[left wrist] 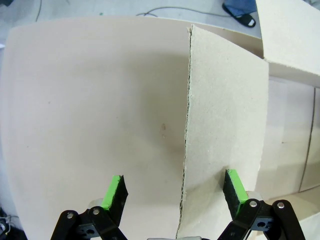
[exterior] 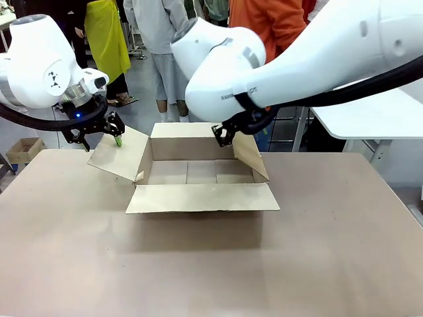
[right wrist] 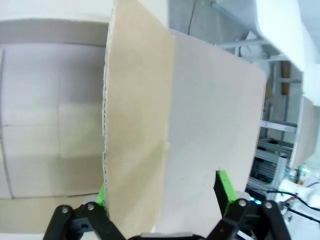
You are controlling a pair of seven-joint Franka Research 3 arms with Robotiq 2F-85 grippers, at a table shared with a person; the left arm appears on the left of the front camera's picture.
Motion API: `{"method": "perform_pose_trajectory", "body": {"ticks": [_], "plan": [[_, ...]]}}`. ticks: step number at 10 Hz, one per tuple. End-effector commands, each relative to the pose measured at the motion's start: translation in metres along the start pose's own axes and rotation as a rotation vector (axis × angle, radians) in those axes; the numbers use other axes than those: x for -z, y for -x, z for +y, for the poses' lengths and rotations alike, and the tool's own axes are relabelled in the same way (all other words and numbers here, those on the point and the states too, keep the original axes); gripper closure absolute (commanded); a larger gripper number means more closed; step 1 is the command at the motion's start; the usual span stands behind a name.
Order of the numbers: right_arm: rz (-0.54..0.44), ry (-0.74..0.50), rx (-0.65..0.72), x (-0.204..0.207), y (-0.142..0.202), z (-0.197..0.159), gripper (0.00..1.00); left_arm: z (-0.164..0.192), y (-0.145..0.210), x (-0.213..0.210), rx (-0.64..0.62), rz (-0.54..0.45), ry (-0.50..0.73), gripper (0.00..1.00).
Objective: Pack the gift set into the box.
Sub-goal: Place both hands on the side flaps of the Package Box and spread them outward.
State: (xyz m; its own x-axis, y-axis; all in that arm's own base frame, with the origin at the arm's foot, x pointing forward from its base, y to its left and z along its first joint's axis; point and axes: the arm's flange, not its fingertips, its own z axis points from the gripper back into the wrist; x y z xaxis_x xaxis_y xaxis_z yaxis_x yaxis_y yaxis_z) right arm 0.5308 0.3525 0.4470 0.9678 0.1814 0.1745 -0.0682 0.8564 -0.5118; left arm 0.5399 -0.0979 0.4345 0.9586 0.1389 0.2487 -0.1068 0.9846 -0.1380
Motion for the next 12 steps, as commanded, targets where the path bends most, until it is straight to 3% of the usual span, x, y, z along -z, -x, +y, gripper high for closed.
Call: {"method": "perform_pose_trajectory", "body": {"ticks": [1,5,6,9,10,12], "plan": [[-0.026,0.000,0.079,0.008,0.023,-0.034,0.00,-0.002,0.001,-0.003,-0.011,0.001,-0.018,0.00],[-0.007,-0.152,0.255,0.047,0.057,-0.115,0.00,-0.002,0.001,-0.003,-0.011,0.001,-0.018,0.00],[-0.017,-0.257,0.306,0.064,0.066,-0.130,0.00,-0.002,0.001,-0.003,-0.011,0.001,-0.018,0.00],[-0.020,-0.519,0.398,0.117,0.080,-0.136,0.00,-0.002,0.001,-0.003,-0.011,0.001,-0.018,0.00],[-0.001,-0.322,0.369,0.083,0.061,-0.143,0.00,-0.002,0.001,-0.003,-0.011,0.001,-0.018,0.00],[-0.001,-0.322,0.369,0.083,0.061,-0.143,0.00,-0.002,0.001,-0.003,-0.011,0.001,-0.018,0.00]]}}
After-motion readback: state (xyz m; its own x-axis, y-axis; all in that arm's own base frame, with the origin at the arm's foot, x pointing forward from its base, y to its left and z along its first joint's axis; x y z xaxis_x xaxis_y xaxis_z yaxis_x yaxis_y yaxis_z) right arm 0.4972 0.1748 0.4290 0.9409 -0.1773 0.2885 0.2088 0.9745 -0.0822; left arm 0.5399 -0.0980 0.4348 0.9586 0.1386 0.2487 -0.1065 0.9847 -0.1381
